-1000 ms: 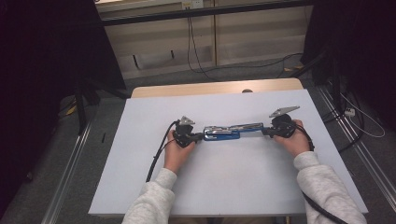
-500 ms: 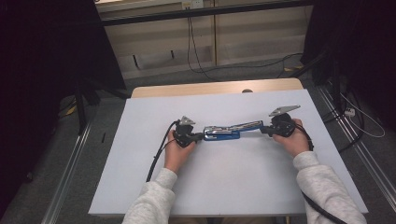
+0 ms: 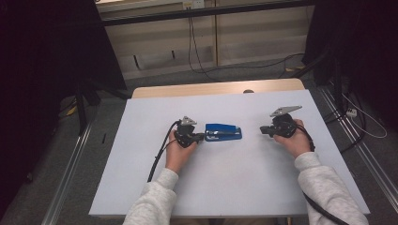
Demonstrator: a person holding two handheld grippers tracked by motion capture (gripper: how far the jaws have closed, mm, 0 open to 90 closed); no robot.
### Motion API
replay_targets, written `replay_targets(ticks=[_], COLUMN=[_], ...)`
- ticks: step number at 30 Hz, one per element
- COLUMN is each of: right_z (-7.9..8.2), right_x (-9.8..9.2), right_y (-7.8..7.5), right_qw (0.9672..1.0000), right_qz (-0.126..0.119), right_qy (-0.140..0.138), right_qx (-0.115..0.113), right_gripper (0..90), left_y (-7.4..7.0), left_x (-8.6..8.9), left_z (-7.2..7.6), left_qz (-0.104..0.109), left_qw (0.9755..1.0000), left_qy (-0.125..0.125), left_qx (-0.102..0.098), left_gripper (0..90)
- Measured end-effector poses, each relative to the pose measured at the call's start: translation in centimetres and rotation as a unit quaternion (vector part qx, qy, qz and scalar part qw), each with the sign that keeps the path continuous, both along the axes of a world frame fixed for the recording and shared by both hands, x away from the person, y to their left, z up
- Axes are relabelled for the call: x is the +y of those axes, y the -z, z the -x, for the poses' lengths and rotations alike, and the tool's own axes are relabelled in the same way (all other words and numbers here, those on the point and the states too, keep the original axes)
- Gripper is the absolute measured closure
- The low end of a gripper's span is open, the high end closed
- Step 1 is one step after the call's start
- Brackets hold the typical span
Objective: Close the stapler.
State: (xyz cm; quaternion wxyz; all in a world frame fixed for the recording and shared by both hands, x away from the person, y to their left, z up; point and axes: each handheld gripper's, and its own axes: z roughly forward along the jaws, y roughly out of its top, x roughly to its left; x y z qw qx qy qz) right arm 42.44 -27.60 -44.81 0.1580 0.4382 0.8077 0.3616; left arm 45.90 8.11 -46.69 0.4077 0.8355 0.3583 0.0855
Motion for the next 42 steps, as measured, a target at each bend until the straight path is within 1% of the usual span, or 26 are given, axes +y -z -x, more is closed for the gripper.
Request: replay_targets(ticks=[4,6,8,9,10,11,12,13,14,15,16,18,19,20,22,23,24,25,26,27,30,31,34,36,41,42], right_z=[0.1,0.1,0.1,0.2,0.2,0.4,0.4,0.6,0.6,0.9,0.9,1.3,1.8,2.0,2.4,2.6,2.6,3.0,3.0,3.4,3.9,4.3,4.8,5.4,6.1,6.3], right_x=[-0.1,-0.3,-0.3,-0.4,-0.4,-0.6,-0.6,-0.7,-0.7,-0.8,-0.8,-0.8,-0.8,-0.8,-0.7,-0.6,-0.6,-0.5,-0.5,-0.4,-0.2,-0.1,0.0,0.0,-0.1,-0.2], right_y=[-0.1,0.0,0.0,0.1,0.1,0.0,0.0,0.0,0.0,-0.1,-0.1,-0.3,-0.5,-0.7,-1.0,-1.2,-1.2,-1.3,-1.3,-1.4,-1.4,-1.5,-1.6,-1.7,-1.6,-1.6], right_qw=[1.0000,0.9999,0.9999,0.9997,0.9997,0.9994,0.9994,0.9990,0.9990,0.9985,0.9985,0.9984,0.9978,0.9977,0.9976,0.9976,0.9976,0.9978,0.9978,0.9978,0.9977,0.9980,0.9979,0.9977,0.9979,0.9979], right_qz=[-0.003,-0.010,-0.014,-0.022,-0.022,-0.033,-0.033,-0.044,-0.044,-0.053,-0.053,-0.055,-0.065,-0.066,-0.069,-0.069,-0.069,-0.066,-0.066,-0.066,-0.068,-0.064,-0.064,-0.067,-0.063,-0.064], right_qy=[0.002,0.005,0.007,0.007,0.007,0.005,0.005,0.008,0.008,0.009,0.009,0.006,0.007,0.008,0.007,0.004,0.004,0.006,0.006,0.006,0.004,0.004,0.004,0.005,0.008,0.008], right_qx=[-0.002,-0.002,-0.001,0.000,0.000,0.001,0.001,0.005,0.005,0.007,0.007,0.008,0.008,0.007,0.003,0.003,0.003,0.003,0.003,0.001,0.003,0.001,0.001,0.003,0.004,0.003], right_gripper=[89.9,85.3,83.6,77.2,77.2,74.0,74.0,68.0,68.0,63.4,63.4,57.4,54.2,52.2,50.1,46.8,46.8,41.9,41.9,37.4,35.1,32.8,31.5,27.5,24.0,23.6], left_y=[0.0,0.0,-0.1,-0.3,-0.3,-0.8,-0.8,-1.0,-1.2,-1.5,-1.5,-1.7,-1.9,-2.1,-2.2,-2.4,-2.5,-2.8,-3.0,-3.2,-3.6,-3.7,-3.8,-3.9,-4.0,-4.0], left_x=[-0.1,0.0,0.1,0.3,0.3,0.6,0.6,0.8,0.9,1.3,1.3,1.6,1.8,1.9,2.1,2.3,2.5,2.9,3.2,3.5,4.4,5.0,5.4,6.0,6.7,6.8], left_z=[0.0,-0.1,-0.1,-0.1,-0.1,0.0,0.0,0.1,0.1,0.4,0.4,0.9,1.3,1.6,1.8,2.0,2.1,2.3,2.4,2.6,3.0,3.2,3.6,4.1,4.8,5.0], left_qz=[0.002,0.007,0.007,0.011,0.011,0.011,0.011,0.016,0.021,0.020,0.020,0.028,0.028,0.025,0.024,0.025,0.029,0.031,0.030,0.038,0.053,0.053,0.053,0.058,0.060,0.065], left_qw=[1.0000,1.0000,0.9999,0.9998,0.9998,0.9998,0.9998,0.9996,0.9996,0.9994,0.9994,0.9994,0.9995,0.9996,0.9996,0.9996,0.9995,0.9994,0.9994,0.9991,0.9983,0.9983,0.9982,0.9979,0.9978,0.9975], left_qy=[-0.002,-0.004,-0.008,-0.015,-0.015,-0.019,-0.019,-0.023,-0.020,-0.026,-0.026,-0.018,-0.014,-0.013,-0.012,-0.011,-0.012,-0.011,-0.010,-0.013,-0.018,-0.019,-0.017,-0.019,-0.019,-0.019], left_qx=[-0.001,0.001,0.003,0.004,0.004,-0.006,-0.006,-0.007,-0.004,-0.007,-0.007,-0.007,-0.005,-0.005,-0.007,-0.008,-0.007,-0.009,-0.011,-0.013,-0.018,-0.018,-0.023,-0.023,-0.021,-0.021], left_gripper=[90.0,85.9,83.7,73.3,71.6,67.2,61.6,58.6,58.6,51.8,47.3,46.4,39.3,35.5,33.0,28.8,28.8,25.3,25.3,22.5,20.4,18.0,16.8,15.0,13.3,13.3])
